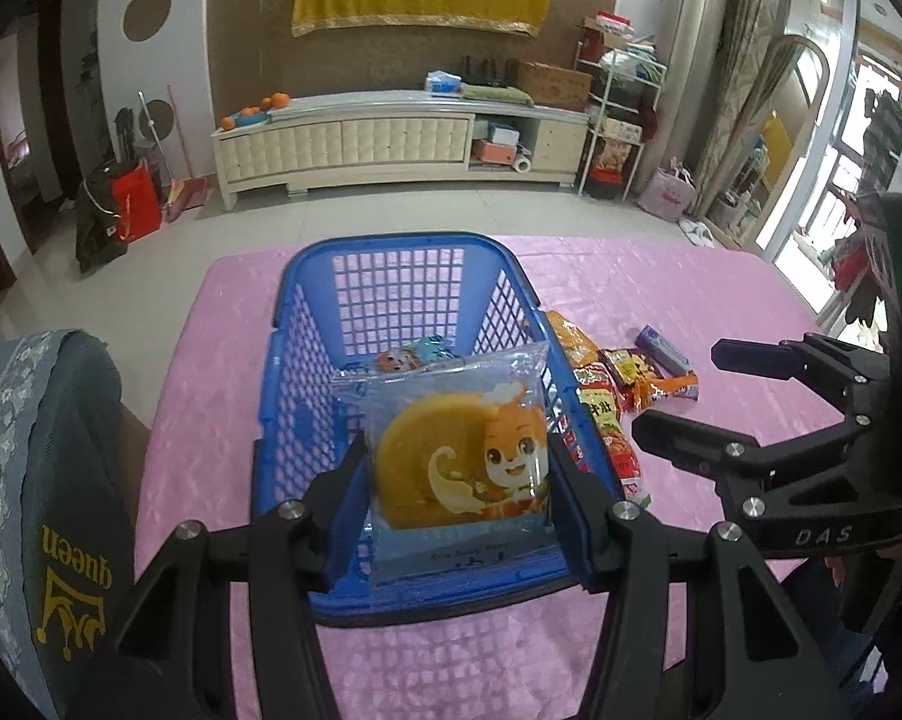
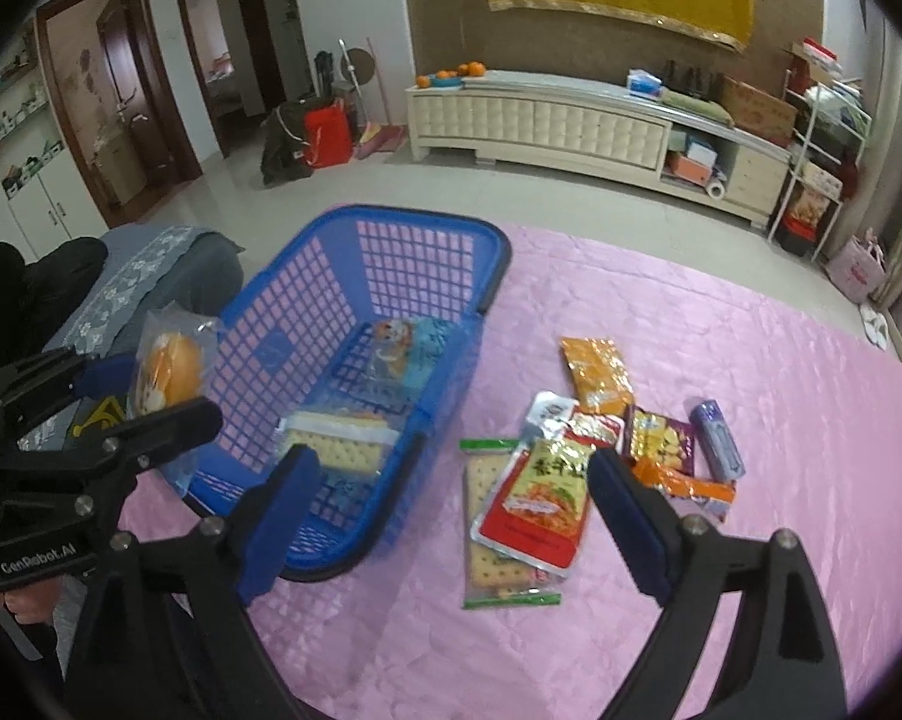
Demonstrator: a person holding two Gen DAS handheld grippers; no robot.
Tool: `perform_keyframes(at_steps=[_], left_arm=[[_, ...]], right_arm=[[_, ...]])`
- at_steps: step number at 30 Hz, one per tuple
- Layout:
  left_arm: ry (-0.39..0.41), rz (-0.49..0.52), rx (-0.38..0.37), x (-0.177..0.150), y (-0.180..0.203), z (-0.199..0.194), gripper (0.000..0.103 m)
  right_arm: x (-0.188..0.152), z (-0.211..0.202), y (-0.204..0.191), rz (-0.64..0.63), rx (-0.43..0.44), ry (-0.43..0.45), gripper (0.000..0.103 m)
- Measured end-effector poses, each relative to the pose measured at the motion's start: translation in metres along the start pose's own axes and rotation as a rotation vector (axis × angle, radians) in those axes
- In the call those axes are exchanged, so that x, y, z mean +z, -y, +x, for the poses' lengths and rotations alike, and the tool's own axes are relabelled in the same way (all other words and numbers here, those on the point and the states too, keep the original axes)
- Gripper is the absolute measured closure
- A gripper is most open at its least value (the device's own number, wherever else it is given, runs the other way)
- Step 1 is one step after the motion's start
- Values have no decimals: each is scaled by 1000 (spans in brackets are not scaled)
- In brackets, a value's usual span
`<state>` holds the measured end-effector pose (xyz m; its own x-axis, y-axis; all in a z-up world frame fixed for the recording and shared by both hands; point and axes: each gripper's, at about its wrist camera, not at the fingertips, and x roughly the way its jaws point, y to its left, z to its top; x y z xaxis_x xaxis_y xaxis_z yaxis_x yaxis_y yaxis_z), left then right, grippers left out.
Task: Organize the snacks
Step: 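Open both tools to drop the snacks into the basket and withdraw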
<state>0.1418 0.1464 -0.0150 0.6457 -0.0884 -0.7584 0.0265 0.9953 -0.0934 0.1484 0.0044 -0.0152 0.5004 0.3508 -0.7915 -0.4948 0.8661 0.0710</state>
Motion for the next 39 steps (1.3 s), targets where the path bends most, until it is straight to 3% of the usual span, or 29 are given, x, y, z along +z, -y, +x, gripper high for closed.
perform_keyframes(at_steps=[12,15,24,39], left_arm=[[-50,-17,-48,2,0,38,51],[-63,-36,-42,0,-1,43,45],[16,25,-21,-6,14,8,28],[30,80,-19,-12,72,-16,28]], right_arm=[[-7,13,17,61,-27,-34,10],[-9,16,19,74,-25,-43,10],[-18,-1,33,108,-22,-8,10],[-48,-62,64,132,-14,61,10]])
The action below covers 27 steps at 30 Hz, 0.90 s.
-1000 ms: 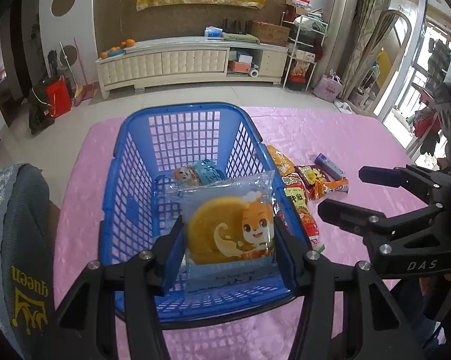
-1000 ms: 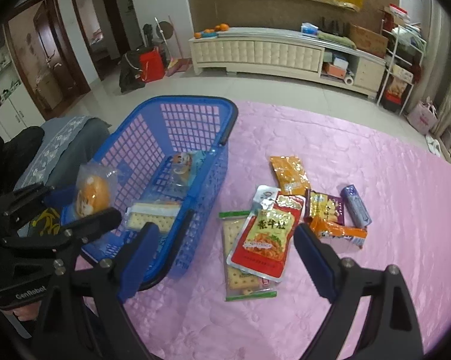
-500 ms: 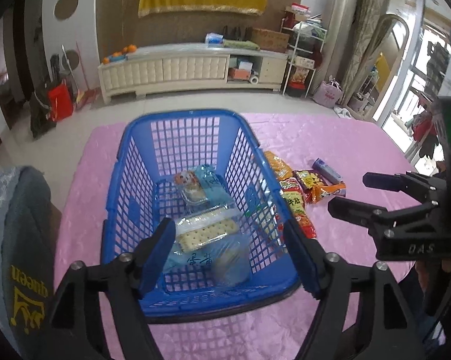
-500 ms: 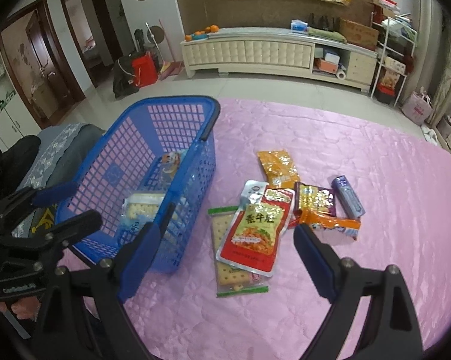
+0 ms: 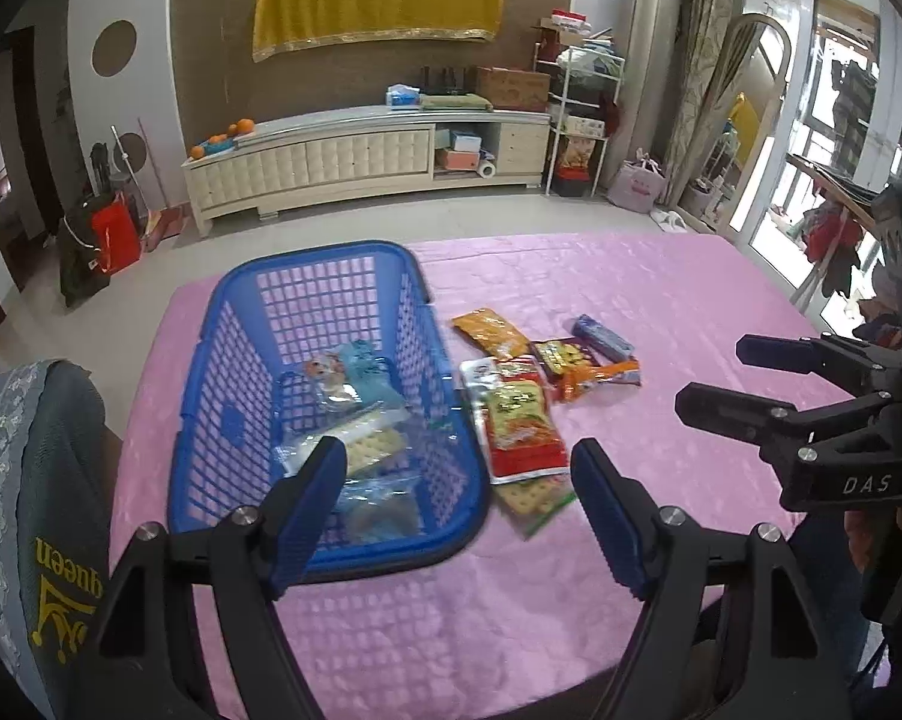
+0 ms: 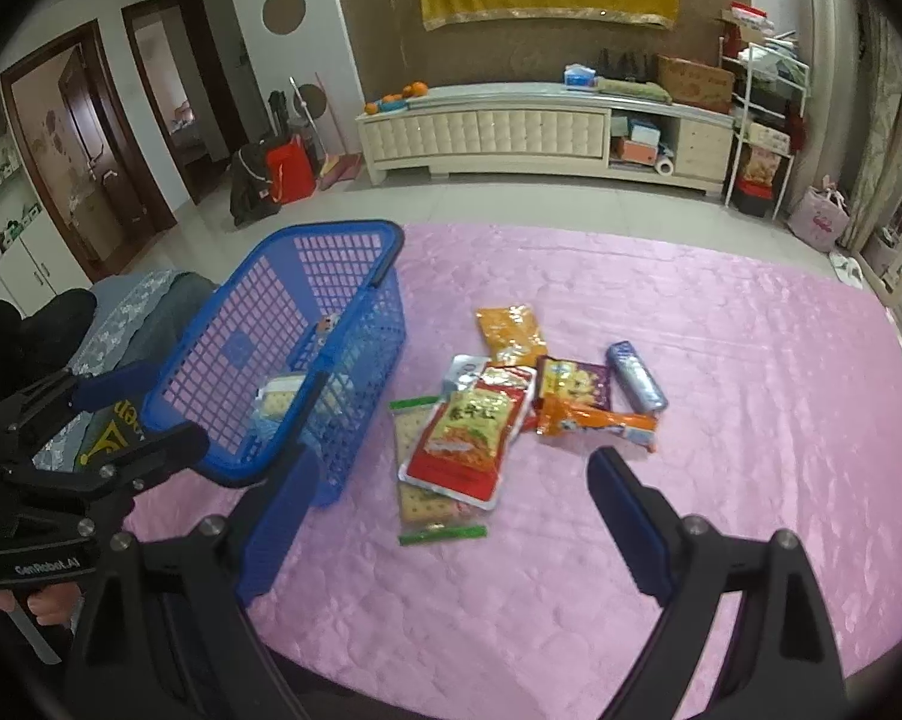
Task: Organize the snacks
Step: 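Open both tools to drop the snacks into the basket and withdraw, then move both open tools back over the remaining snack pile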
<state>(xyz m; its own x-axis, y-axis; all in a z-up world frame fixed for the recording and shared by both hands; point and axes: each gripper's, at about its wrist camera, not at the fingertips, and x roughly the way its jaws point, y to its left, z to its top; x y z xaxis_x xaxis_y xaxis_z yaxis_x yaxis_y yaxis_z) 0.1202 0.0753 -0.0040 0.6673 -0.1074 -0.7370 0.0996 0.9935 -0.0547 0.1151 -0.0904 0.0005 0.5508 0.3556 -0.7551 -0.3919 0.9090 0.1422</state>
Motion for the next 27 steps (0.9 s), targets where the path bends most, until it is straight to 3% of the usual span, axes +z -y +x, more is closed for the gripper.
perform_keyframes(at_steps=[13,27], left_arm=[[-36,74,-10,7,67,19,28],[-133,138,-9,10,112,76,28]], right_arm=[[-19,-26,58,73,-24,19,10],[-44,-1,117,141,-49,-41,10]])
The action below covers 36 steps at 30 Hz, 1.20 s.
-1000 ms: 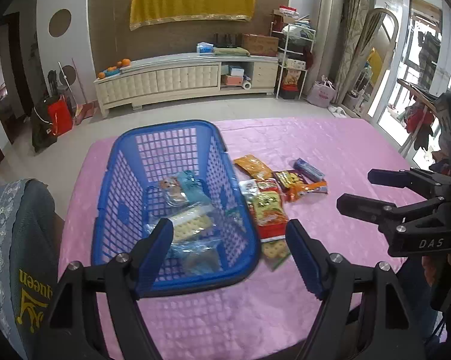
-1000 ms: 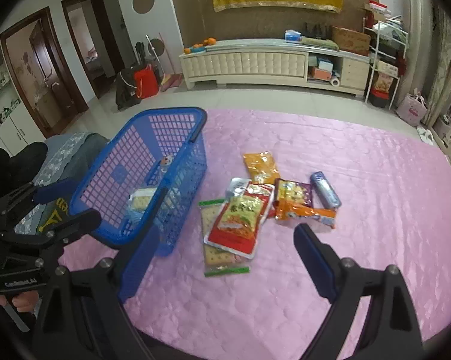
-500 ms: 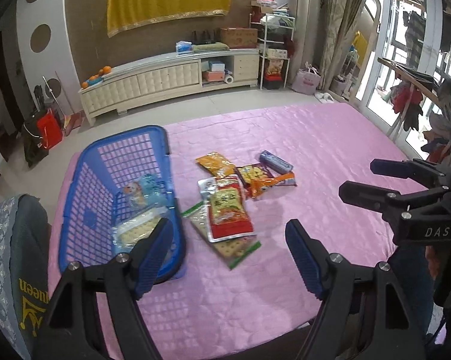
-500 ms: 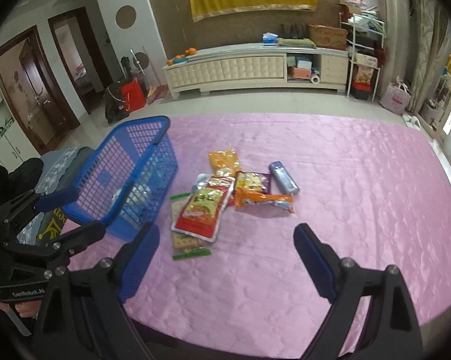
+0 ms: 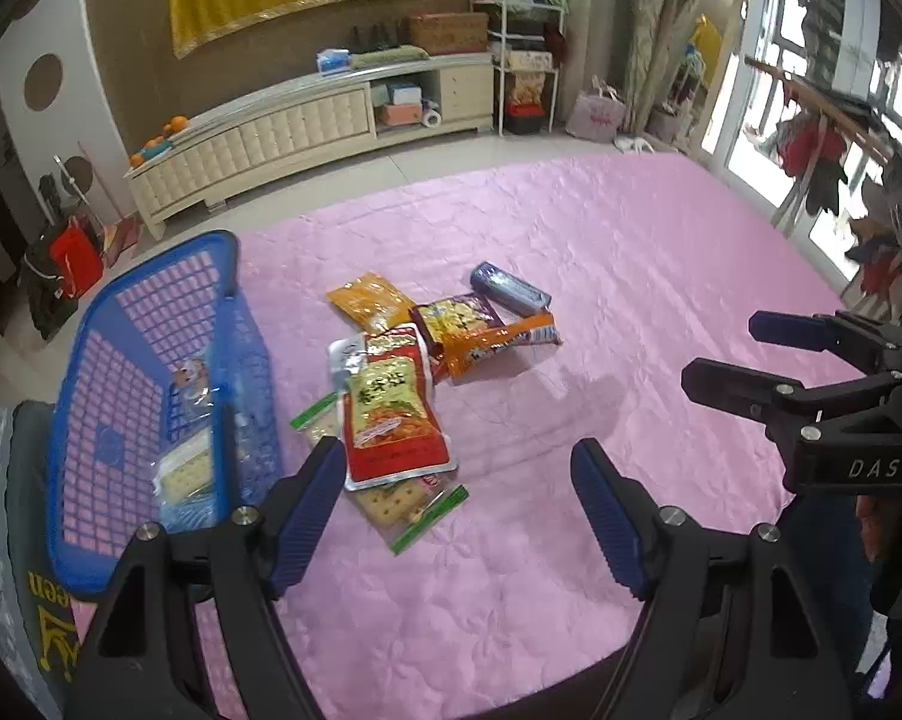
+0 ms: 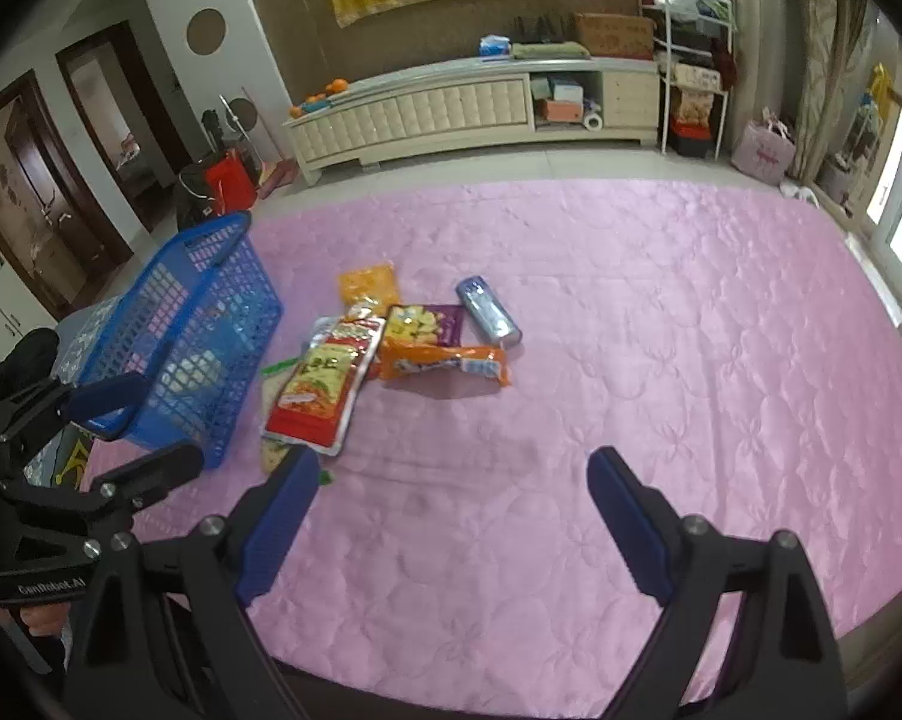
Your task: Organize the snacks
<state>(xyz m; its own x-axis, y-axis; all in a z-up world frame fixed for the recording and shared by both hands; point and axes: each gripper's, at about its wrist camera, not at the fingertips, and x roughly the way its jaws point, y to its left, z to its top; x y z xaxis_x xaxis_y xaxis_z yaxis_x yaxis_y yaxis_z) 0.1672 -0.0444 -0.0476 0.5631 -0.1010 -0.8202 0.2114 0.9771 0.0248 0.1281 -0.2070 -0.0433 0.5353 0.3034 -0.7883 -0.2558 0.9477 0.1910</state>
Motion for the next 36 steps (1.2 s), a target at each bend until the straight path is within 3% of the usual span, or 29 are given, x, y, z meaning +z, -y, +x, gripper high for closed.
perform_keyframes(at_steps=[11,24,36], left_arm=[[-61,23,26,16,8,56,28],[-134,-25,52,24,-14,116,28],[-243,-70,67,22,-42,168,28]], right_arm=[[9,49,21,-3,-22,-64,10],[14,108,20,-7,-7,-147,10],[17,132,18,-20,8,-177,10]])
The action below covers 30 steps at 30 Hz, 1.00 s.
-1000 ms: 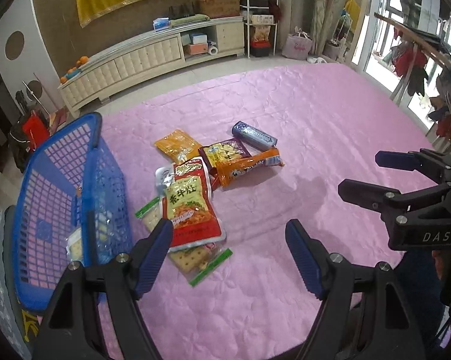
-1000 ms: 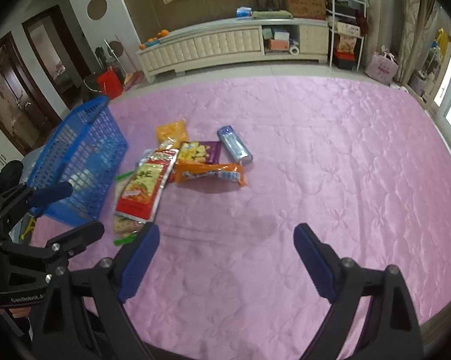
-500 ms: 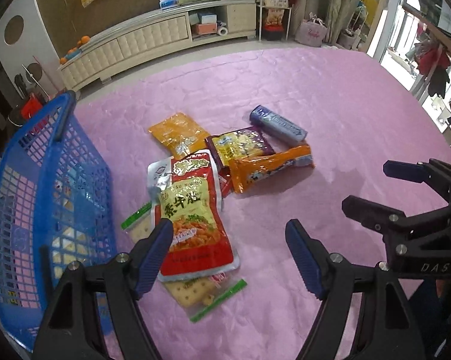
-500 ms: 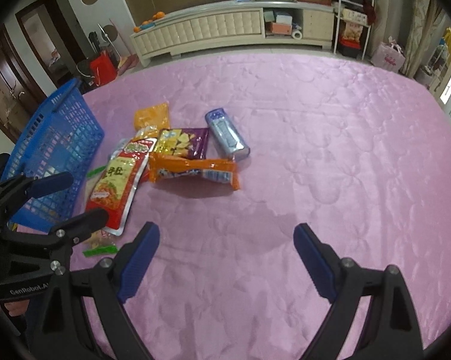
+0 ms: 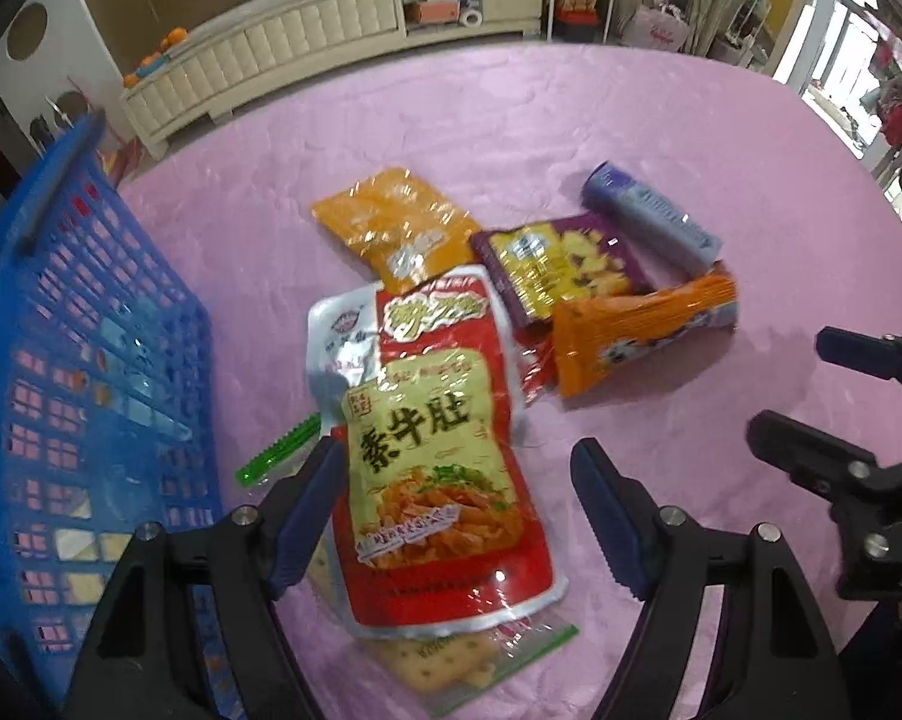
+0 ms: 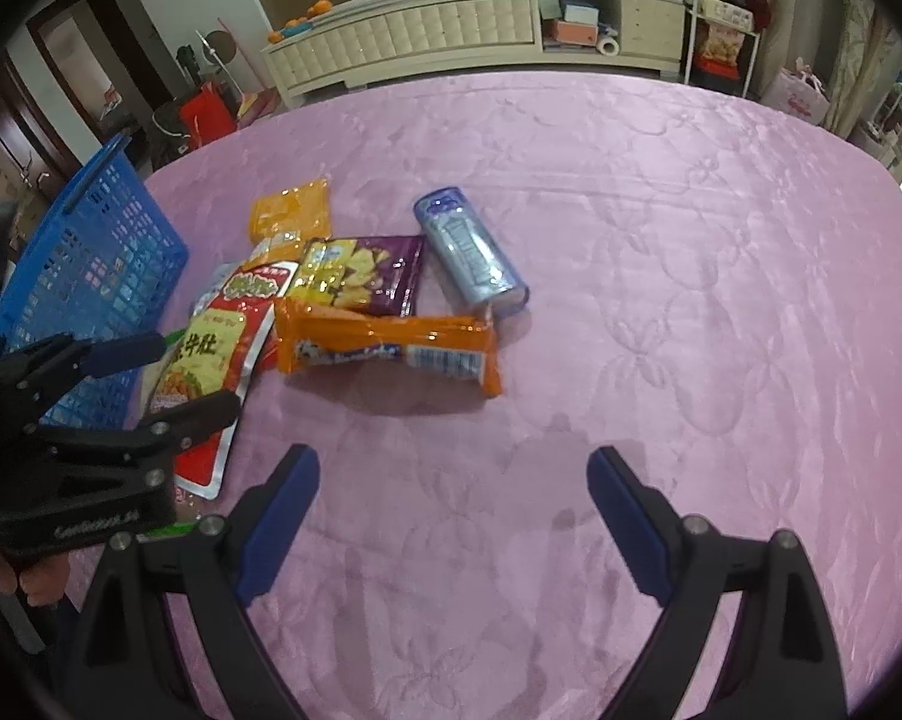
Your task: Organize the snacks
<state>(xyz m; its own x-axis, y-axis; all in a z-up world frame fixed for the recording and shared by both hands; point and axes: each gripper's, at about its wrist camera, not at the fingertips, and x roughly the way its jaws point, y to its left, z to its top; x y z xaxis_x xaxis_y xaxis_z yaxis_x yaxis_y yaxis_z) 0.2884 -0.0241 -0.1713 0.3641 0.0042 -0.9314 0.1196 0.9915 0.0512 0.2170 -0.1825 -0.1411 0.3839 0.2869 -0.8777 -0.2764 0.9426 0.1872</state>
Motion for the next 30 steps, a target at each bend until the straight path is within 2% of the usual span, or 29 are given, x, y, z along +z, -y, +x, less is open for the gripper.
perform_keyframes(at_steps=[3,5,8,11,13,15,25,30], left_arm=[[-7,-10,32,0,-6,7,28],[-6,-20,27,0,-10,9,28],[2,-26,27,0,-12,7,38],[2,15,31,-3,-7,4,50],[8,30,28,-5,-2,3,62],[12,16,7,-5,0,-1,66],[89,30,-43,-19,23,-48,67],[137,17,-54,-25,25,-69,67]], right_arm=[[0,1,2,1,3,1,10],[-1,1,5,6,7,-2,10],[-1,3,5,13,7,-5,10],[-5,1,7,26,11,-5,10],[-8,-1,9,31,13,-5,10],[-10,-4,10,31,15,-8,10],[-7,-31,20,27,0,24,10],[-1,-40,13,-31,16,52,10]])
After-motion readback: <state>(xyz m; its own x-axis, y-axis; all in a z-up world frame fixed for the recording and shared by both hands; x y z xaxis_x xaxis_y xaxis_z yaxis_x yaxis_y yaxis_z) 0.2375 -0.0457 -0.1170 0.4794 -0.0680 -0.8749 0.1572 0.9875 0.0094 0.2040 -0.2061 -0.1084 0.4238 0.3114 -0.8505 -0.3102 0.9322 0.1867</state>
